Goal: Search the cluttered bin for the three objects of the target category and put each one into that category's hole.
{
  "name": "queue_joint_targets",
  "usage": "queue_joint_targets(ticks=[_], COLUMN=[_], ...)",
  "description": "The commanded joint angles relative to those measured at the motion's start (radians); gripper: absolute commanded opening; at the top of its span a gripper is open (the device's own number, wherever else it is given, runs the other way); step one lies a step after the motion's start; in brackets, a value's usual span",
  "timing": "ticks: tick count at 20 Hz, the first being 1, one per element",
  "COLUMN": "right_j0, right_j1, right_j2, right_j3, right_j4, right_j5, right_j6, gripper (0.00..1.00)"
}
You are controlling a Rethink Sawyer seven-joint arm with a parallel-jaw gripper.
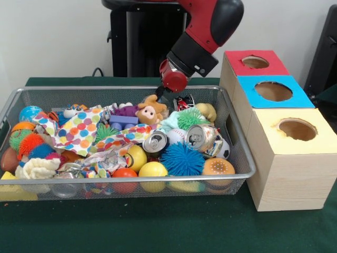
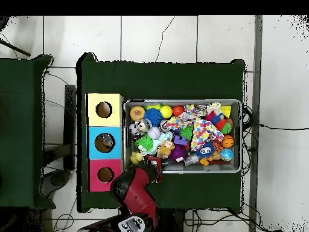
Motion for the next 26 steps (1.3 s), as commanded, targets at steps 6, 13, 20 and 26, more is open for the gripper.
queue_joint_targets(ticks=[6,13,20,26], right_j0=[0.172,0.182,0.036,0.031], right_j1=[0.03,0.033,-0.105,-0.165], right_j2=[-0.173,-0.276,-0.141,-0.226], right_j3=[-0.087,-0.133,-0.054,-0.085], right_j4=[0.088,-0.046,-0.132,-0.235], right_j5=[0.425,0.551,0.388,0.528], right_j6=[-0.015,0.028,0.052,-0.013], gripper=[0.0,0.0,0.0,0.0])
